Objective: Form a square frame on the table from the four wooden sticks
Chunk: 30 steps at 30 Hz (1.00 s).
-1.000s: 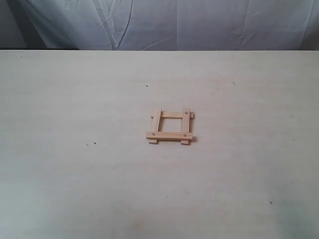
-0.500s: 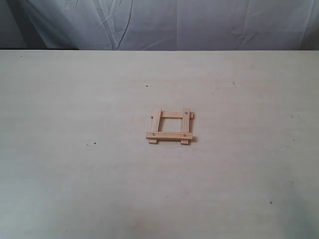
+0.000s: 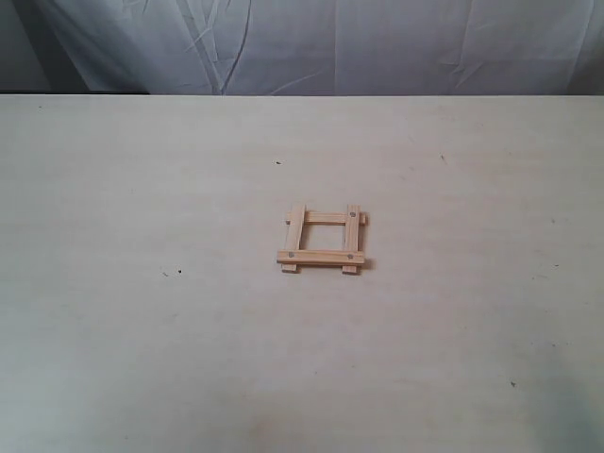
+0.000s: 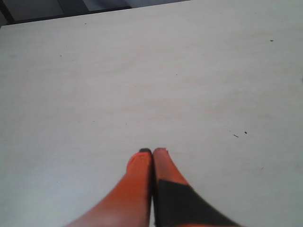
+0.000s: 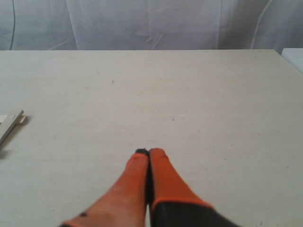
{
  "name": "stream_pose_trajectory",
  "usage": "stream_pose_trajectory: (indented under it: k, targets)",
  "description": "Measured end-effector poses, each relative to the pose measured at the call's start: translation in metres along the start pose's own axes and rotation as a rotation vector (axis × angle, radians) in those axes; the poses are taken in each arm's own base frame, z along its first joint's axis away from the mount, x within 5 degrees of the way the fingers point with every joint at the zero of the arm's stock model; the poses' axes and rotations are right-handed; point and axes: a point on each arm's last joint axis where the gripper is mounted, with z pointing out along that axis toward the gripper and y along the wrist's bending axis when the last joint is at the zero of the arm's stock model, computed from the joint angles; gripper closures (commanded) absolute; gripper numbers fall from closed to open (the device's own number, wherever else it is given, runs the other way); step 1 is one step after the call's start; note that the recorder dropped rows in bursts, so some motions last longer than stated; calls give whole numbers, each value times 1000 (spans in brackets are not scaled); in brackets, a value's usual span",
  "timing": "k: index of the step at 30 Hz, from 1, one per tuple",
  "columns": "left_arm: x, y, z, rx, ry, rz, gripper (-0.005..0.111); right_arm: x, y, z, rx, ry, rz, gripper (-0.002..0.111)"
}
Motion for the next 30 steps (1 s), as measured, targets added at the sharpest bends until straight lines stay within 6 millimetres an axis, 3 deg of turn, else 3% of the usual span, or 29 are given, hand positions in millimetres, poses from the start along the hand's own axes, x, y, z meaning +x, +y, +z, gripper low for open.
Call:
stream_pose_trajectory:
  k: [14, 18, 23, 30]
  targets:
    - [-2, 3, 0, -27, -21, 11, 107, 0, 0, 0, 1, -1, -2, 108]
    - [-2, 7, -1, -21, -120, -85, 107, 1, 0, 0, 1, 1, -2, 108]
    - [21, 8, 8, 14, -227, -257, 107, 1, 0, 0, 1, 1, -2, 108]
    - [82, 6, 31, -4, -261, -416, 107, 1, 0, 0, 1, 1, -2, 108]
